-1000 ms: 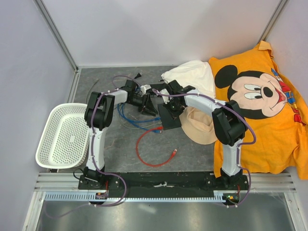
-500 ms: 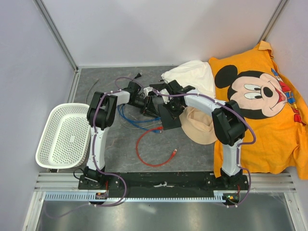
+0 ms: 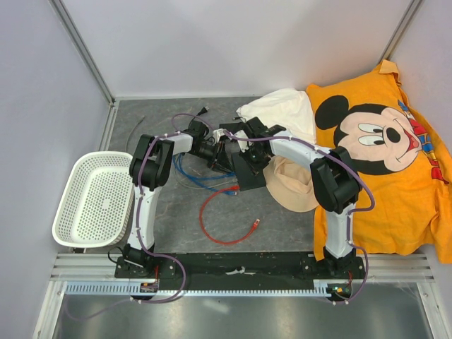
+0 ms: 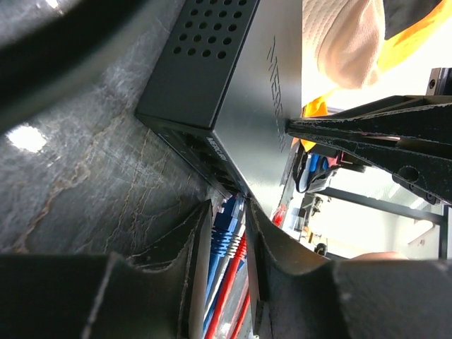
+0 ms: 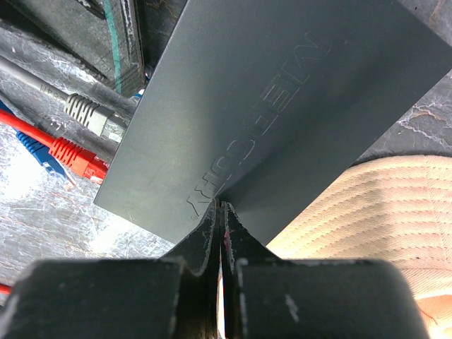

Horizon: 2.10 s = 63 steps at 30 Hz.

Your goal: Pull the plug from the switch port

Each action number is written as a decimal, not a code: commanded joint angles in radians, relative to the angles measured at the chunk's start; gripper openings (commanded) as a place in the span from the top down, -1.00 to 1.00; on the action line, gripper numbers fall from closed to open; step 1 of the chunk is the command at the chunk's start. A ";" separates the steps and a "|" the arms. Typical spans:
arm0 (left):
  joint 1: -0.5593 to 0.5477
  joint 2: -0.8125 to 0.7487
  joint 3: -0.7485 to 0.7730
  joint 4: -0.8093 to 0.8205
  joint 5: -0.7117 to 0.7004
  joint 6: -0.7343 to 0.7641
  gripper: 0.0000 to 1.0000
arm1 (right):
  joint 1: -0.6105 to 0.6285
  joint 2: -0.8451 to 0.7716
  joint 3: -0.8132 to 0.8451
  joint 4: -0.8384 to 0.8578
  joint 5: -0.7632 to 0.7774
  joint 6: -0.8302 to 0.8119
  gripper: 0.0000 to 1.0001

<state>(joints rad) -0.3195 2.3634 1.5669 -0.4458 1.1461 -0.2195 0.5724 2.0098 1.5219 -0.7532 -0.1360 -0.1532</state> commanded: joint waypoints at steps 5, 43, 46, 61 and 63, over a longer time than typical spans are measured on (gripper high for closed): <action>-0.018 0.019 0.001 -0.027 -0.013 0.054 0.41 | 0.012 0.044 0.003 0.011 -0.005 0.001 1.00; -0.024 -0.030 -0.024 -0.257 -0.091 0.327 0.97 | 0.004 0.121 -0.009 0.025 0.119 0.047 1.00; -0.010 -0.053 -0.051 -0.260 -0.103 0.341 0.97 | 0.004 0.129 0.001 0.023 0.119 0.047 1.00; 0.069 -0.085 -0.067 -0.358 -0.117 0.433 0.97 | 0.010 0.138 0.001 0.025 0.130 0.041 1.00; 0.085 -0.096 -0.050 -0.363 -0.123 0.434 0.97 | 0.014 0.138 0.003 0.023 0.130 0.040 1.00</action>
<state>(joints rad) -0.2497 2.3116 1.5097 -0.7712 1.1023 0.1249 0.5919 2.0457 1.5658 -0.7490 -0.0818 -0.1005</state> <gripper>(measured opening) 0.046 0.005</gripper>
